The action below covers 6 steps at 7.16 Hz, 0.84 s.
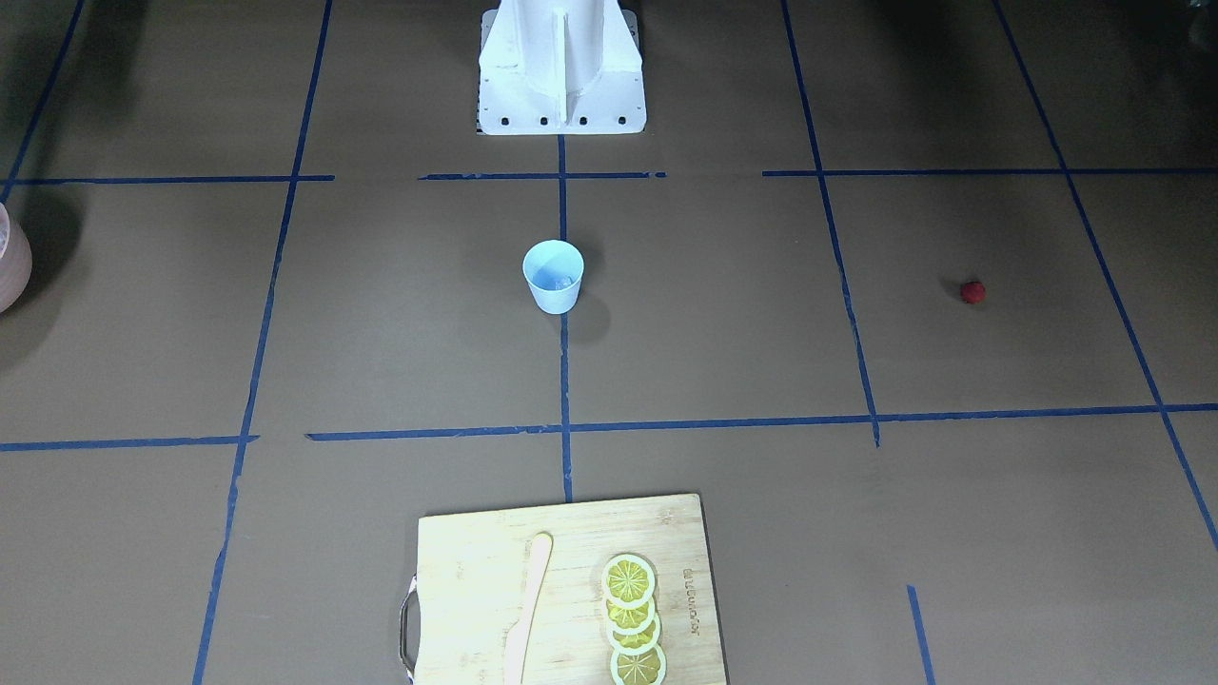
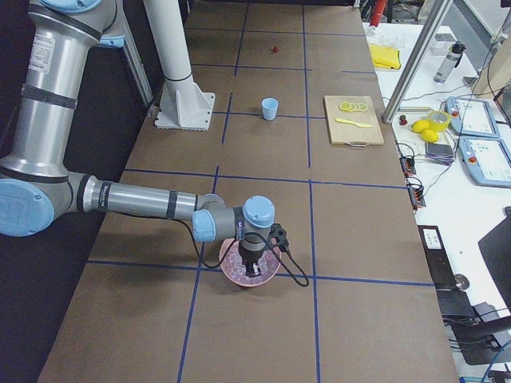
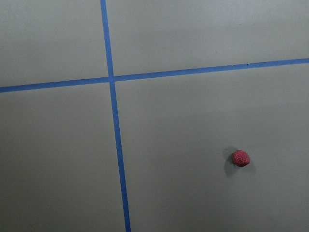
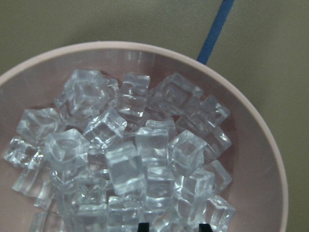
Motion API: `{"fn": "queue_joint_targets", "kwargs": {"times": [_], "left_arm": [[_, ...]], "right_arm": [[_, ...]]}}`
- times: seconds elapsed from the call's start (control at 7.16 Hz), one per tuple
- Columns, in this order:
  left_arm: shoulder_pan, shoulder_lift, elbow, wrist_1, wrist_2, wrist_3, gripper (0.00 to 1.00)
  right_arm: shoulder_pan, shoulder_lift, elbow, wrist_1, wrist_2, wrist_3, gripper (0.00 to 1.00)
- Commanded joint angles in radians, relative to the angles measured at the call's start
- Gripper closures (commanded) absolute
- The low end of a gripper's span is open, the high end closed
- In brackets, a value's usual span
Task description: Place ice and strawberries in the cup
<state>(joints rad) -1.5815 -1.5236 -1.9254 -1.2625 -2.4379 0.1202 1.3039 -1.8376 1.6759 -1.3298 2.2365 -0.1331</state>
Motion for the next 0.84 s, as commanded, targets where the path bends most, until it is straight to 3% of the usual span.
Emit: {"fn": "queue_joint_targets", "kwargs": {"times": [0.0,0.14,0.7], "left_arm": [[0.000,0.000,-0.003,0.000,-0.012,-0.001,0.00],[0.000,0.000,-0.004,0.000,-0.013,-0.001,0.00],[0.000,0.000,-0.004,0.000,-0.013,-0.001,0.00]], "right_arm": [[0.000,-0.003,0.001,0.003,0.000,0.001,0.77],[0.000,-0.005,0.002,0.006,0.002,0.000,0.96],[0.005,-0.020,0.034,0.006,0.040,-0.002,1.00]]}}
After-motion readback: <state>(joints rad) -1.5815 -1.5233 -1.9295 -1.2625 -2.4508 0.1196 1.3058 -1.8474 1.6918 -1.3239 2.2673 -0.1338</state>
